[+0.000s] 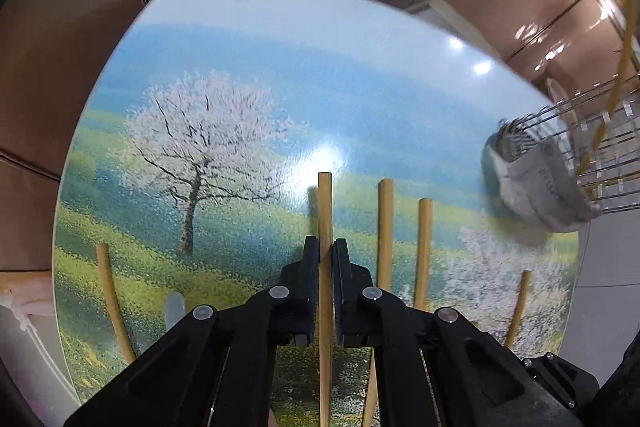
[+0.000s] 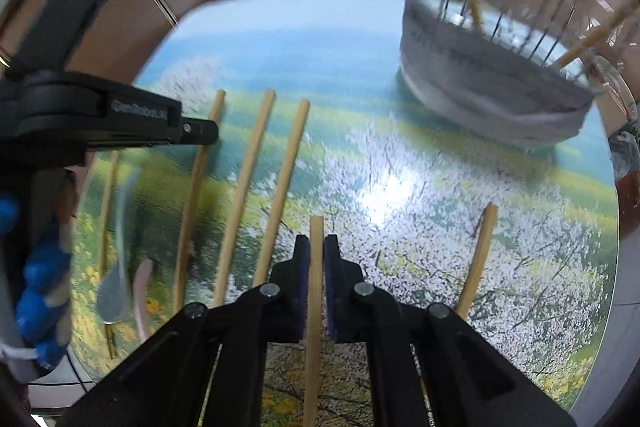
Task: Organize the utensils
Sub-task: 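Close the left tool on a chopstick while the right tool grasps another, lift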
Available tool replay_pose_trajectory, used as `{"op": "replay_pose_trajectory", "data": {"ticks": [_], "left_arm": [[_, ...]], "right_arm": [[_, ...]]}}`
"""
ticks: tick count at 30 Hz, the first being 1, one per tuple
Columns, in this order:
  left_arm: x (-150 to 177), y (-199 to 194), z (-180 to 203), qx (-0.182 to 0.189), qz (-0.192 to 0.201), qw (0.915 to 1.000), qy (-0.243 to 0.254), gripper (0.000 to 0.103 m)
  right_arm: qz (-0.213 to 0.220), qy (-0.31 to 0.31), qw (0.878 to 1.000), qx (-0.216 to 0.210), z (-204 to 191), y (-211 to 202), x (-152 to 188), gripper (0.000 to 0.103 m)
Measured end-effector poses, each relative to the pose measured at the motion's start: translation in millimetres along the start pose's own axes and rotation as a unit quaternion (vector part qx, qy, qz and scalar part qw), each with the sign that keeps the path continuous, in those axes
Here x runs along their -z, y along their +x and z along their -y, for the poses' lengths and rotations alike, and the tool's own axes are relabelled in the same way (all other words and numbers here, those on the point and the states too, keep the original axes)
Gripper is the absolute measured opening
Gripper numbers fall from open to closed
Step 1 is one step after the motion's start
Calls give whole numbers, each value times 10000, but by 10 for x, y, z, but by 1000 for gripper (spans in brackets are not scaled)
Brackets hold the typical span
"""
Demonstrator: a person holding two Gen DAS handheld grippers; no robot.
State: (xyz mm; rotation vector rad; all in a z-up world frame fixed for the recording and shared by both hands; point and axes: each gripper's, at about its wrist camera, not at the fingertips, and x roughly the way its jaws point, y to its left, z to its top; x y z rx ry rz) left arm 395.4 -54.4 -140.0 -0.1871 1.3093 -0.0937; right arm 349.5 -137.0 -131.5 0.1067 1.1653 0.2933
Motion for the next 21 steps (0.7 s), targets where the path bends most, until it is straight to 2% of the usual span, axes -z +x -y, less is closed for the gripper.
{"op": "replay_pose_trajectory", "data": {"ticks": [5,8,12,13,21], "left_arm": [[185,-422,-66,50,560,9984,62,6],[266,-629,-84,201,846,9962,40,6],[480,-952,-38,373,1265,9911,158,6],[477,-1076,-135,408,1313,9904,158,6],[633,-1727,-87,793,1973,9769,196,6]], "right_arm": [[719,-92,9971,-221,-37,-438,185,6],[1100,-104,9934,-301,-23,-720,286,6],[1504,-79,9880,-333,-27,-1017,368,6],[1600,-68,9865,-326,-34,-1099,393,6],[2382,-19,9709,-253,-122,-1750,387,6]]}}
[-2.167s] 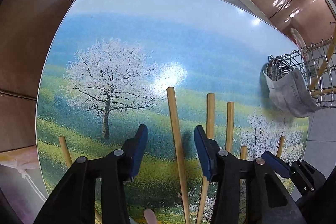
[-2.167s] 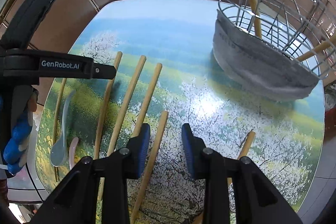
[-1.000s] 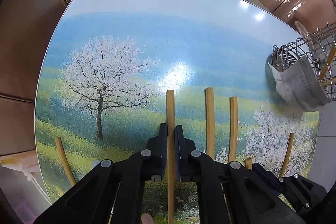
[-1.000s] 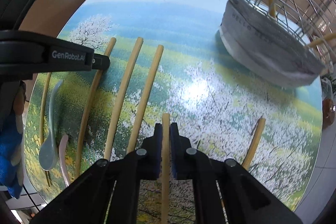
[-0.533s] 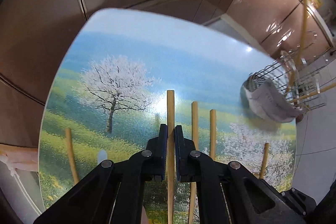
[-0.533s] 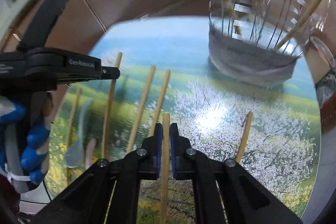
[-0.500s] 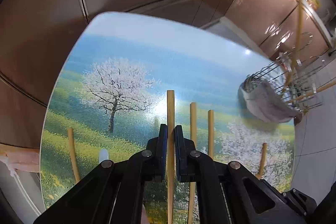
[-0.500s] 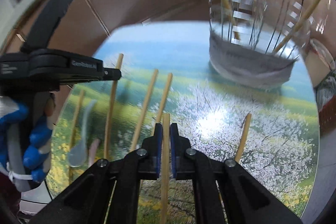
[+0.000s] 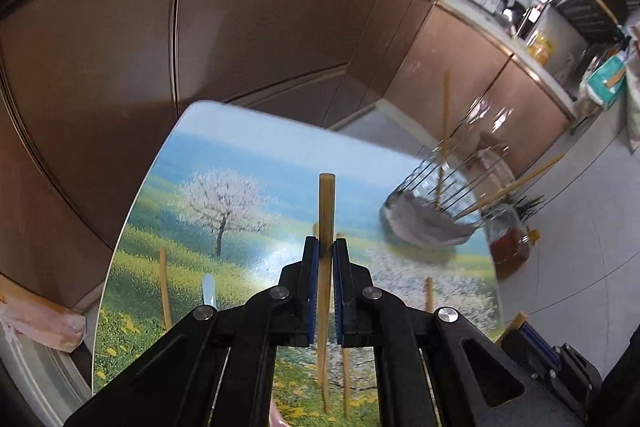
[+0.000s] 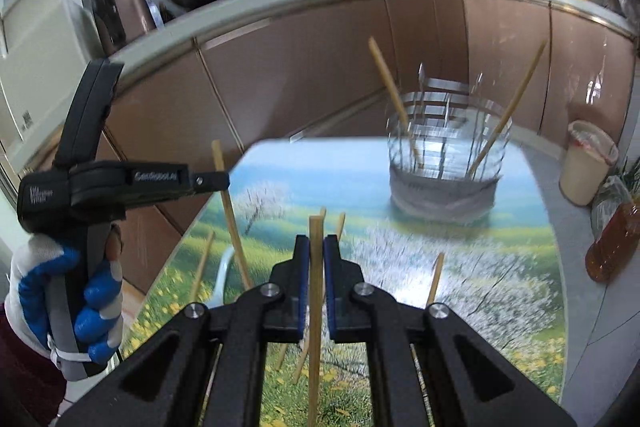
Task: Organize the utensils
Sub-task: 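Close the left tool on a chopstick while the right tool grasps another, lift, then lower both held chopsticks into the wire holder and open both tools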
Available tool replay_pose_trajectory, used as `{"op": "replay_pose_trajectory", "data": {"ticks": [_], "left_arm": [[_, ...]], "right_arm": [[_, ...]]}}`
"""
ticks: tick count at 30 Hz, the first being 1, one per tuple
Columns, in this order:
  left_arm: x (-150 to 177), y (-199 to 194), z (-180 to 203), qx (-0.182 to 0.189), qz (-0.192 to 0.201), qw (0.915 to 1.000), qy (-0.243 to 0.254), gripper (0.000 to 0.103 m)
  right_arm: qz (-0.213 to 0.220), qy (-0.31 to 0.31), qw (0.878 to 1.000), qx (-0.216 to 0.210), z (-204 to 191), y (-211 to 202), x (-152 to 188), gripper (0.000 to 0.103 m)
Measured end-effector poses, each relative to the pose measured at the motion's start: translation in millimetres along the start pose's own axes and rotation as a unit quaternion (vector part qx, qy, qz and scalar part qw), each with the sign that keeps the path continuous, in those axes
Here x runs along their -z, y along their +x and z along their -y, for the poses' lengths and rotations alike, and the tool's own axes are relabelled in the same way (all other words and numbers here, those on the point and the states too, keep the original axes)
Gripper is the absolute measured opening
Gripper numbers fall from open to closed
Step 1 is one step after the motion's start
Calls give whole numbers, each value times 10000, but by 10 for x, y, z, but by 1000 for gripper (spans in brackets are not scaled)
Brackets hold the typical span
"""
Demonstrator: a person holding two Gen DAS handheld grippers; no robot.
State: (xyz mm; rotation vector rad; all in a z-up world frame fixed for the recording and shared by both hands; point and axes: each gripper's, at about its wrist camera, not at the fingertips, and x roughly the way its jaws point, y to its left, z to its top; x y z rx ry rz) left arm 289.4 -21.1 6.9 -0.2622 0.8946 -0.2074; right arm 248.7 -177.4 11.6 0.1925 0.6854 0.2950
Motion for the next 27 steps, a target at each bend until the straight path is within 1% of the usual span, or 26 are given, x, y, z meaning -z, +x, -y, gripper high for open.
{"op": "replay_pose_trajectory", "data": {"ticks": [4,8,11,14,15,17,21,25,27], "left_arm": [[-189,-325,163,294,364,9989,69,6],[-425,-552,390,580,675,9959,169,6],[-652,-746,602,803,958,9916,330,6],[-878,-829,797,1017,1108,9877,435,6],[-950,-846,868,1035,1182,9864,485,6],[-1077,-842,1006,1028,1323,9841,588,6],[-1268,-687,1239,1081,1375,9820,713,6],[-1361,-430,1428,1061,1377,9813,826,6],[-1372,-288,1499,985,1375,9816,888,6]], "right_arm": [[435,-31,9990,48,23,-267,-286,6],[921,-102,9956,132,65,-576,-697,6],[1266,-198,9915,216,126,-768,-1076,6],[1532,-318,9871,356,163,-909,-1407,6],[1602,-354,9856,408,190,-943,-1530,6],[1697,-400,9833,518,242,-969,-1704,6],[1827,-386,9795,757,434,-937,-2044,6],[1869,-309,9777,909,644,-825,-2211,6],[1882,-264,9770,966,749,-747,-2240,6]]}}
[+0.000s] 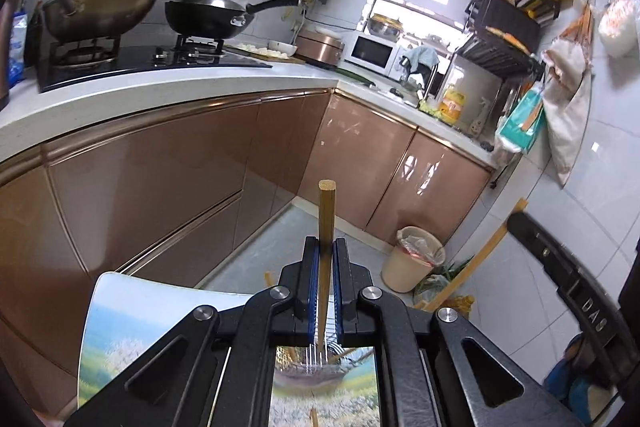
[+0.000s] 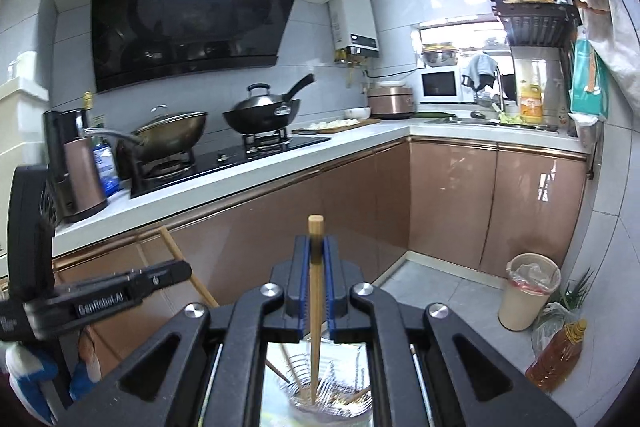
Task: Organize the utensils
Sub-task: 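Lower both held chopsticks into the wire holder and open both tools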
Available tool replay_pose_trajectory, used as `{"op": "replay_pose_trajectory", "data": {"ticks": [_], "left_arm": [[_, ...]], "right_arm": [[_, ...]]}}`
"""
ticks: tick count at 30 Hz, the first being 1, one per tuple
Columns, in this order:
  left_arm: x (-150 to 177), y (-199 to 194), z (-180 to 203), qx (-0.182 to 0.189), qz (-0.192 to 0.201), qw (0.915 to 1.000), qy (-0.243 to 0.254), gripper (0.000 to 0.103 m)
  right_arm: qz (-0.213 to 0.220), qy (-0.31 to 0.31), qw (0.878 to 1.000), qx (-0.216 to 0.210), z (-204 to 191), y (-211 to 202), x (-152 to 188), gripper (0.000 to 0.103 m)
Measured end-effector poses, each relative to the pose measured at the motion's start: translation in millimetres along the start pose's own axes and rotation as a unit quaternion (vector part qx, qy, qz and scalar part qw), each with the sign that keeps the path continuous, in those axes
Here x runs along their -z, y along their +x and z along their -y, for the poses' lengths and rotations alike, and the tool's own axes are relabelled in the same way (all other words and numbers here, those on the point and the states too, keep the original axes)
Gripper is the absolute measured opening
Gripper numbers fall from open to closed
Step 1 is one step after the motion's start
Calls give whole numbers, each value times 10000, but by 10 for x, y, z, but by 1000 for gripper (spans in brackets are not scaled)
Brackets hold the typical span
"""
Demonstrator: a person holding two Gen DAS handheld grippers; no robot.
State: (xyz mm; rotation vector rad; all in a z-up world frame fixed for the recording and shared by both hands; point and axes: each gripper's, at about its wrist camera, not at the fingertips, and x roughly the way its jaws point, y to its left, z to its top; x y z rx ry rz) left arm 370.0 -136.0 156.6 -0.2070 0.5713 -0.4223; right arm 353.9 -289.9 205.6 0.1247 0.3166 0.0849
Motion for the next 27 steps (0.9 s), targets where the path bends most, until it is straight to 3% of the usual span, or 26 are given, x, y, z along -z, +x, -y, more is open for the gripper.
{"op": "replay_pose_trajectory", "data": {"ticks": [6,17,27], "left_arm": [[200,474,-30,-207,-64,9997,77,6],[745,1215,-184,-485,-336,9982,115,6],[929,1187,-215,-648,-390,9967,303,6]], "right_arm": [[-100,179,9998,70,265,377,245,6],[-590,272,9979,29,384,946,1091,6],[-841,395,9957,62,454,916,1476,8]]}}
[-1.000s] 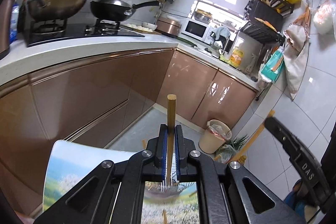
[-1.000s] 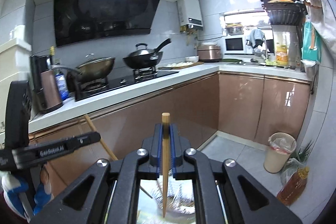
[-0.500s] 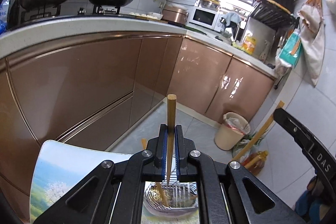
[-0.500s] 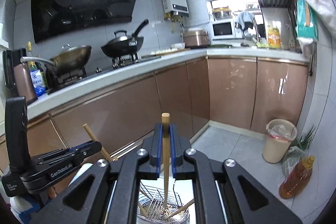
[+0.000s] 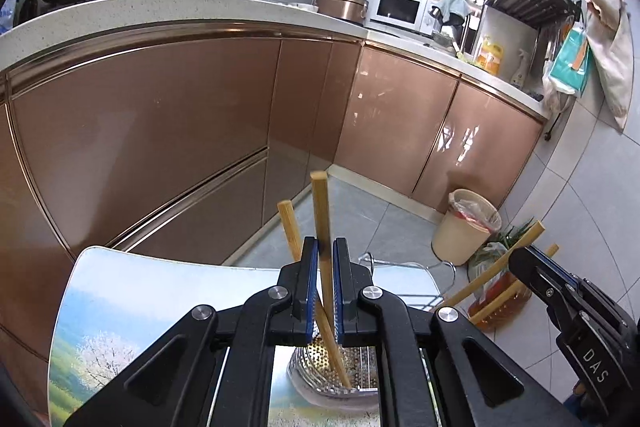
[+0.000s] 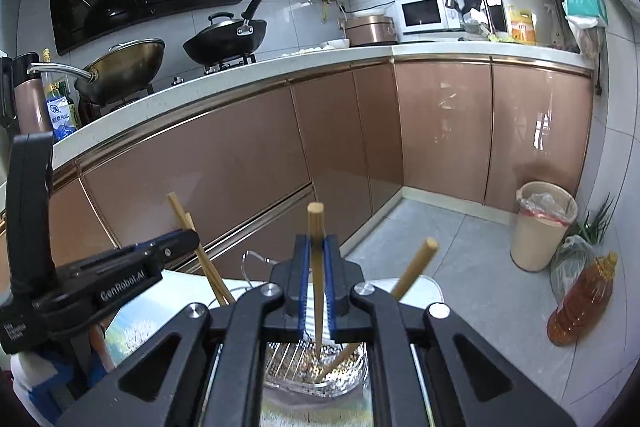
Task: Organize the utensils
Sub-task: 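Lower both held chopsticks into the wire holder and open both tools, then withdraw both open tools from the wire holder back over the table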
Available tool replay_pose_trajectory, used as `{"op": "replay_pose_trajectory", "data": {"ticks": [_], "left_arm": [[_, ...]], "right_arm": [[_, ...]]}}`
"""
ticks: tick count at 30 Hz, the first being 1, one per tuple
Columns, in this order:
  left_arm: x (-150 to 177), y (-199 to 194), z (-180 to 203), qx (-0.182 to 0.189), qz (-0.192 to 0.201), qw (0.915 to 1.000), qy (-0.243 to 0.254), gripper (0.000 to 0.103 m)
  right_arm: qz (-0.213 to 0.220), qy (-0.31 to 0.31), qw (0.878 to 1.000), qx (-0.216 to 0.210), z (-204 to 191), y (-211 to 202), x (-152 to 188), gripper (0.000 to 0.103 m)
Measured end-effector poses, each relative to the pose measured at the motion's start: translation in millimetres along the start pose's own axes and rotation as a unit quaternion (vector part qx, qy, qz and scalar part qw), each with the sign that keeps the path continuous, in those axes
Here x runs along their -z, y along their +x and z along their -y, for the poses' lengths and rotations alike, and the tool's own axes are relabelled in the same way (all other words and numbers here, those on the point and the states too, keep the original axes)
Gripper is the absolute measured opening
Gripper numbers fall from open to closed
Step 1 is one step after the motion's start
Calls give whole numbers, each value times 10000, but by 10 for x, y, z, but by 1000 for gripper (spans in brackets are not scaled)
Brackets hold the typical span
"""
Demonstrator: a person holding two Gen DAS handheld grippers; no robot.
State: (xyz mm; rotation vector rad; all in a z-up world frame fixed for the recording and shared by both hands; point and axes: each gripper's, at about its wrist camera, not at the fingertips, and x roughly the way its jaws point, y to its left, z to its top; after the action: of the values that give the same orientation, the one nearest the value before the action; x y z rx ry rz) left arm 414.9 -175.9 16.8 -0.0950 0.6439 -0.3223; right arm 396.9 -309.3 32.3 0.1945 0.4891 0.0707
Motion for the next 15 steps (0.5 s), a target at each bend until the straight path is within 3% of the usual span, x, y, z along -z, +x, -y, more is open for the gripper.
{"op": "replay_pose_trajectory", "data": {"ticks": [3,7,12,15], "left_arm": [[6,-82,-5,-51,41,10000,49,11],[-12,-225,-11,-70,107,9999,27,41],[-82,-529,-6,-113,244,9996,101,48],[-125,-751,-5,-166,353,9991,155,48]], "right_arm": [[-4,27,10000,33,12,-89,22,8],[-24,73,9999,91,21,-214,30,8],[34,108,9998,151,3,-476,2,18],[114,93,9998,167,-34,-671,-52,19]]}}
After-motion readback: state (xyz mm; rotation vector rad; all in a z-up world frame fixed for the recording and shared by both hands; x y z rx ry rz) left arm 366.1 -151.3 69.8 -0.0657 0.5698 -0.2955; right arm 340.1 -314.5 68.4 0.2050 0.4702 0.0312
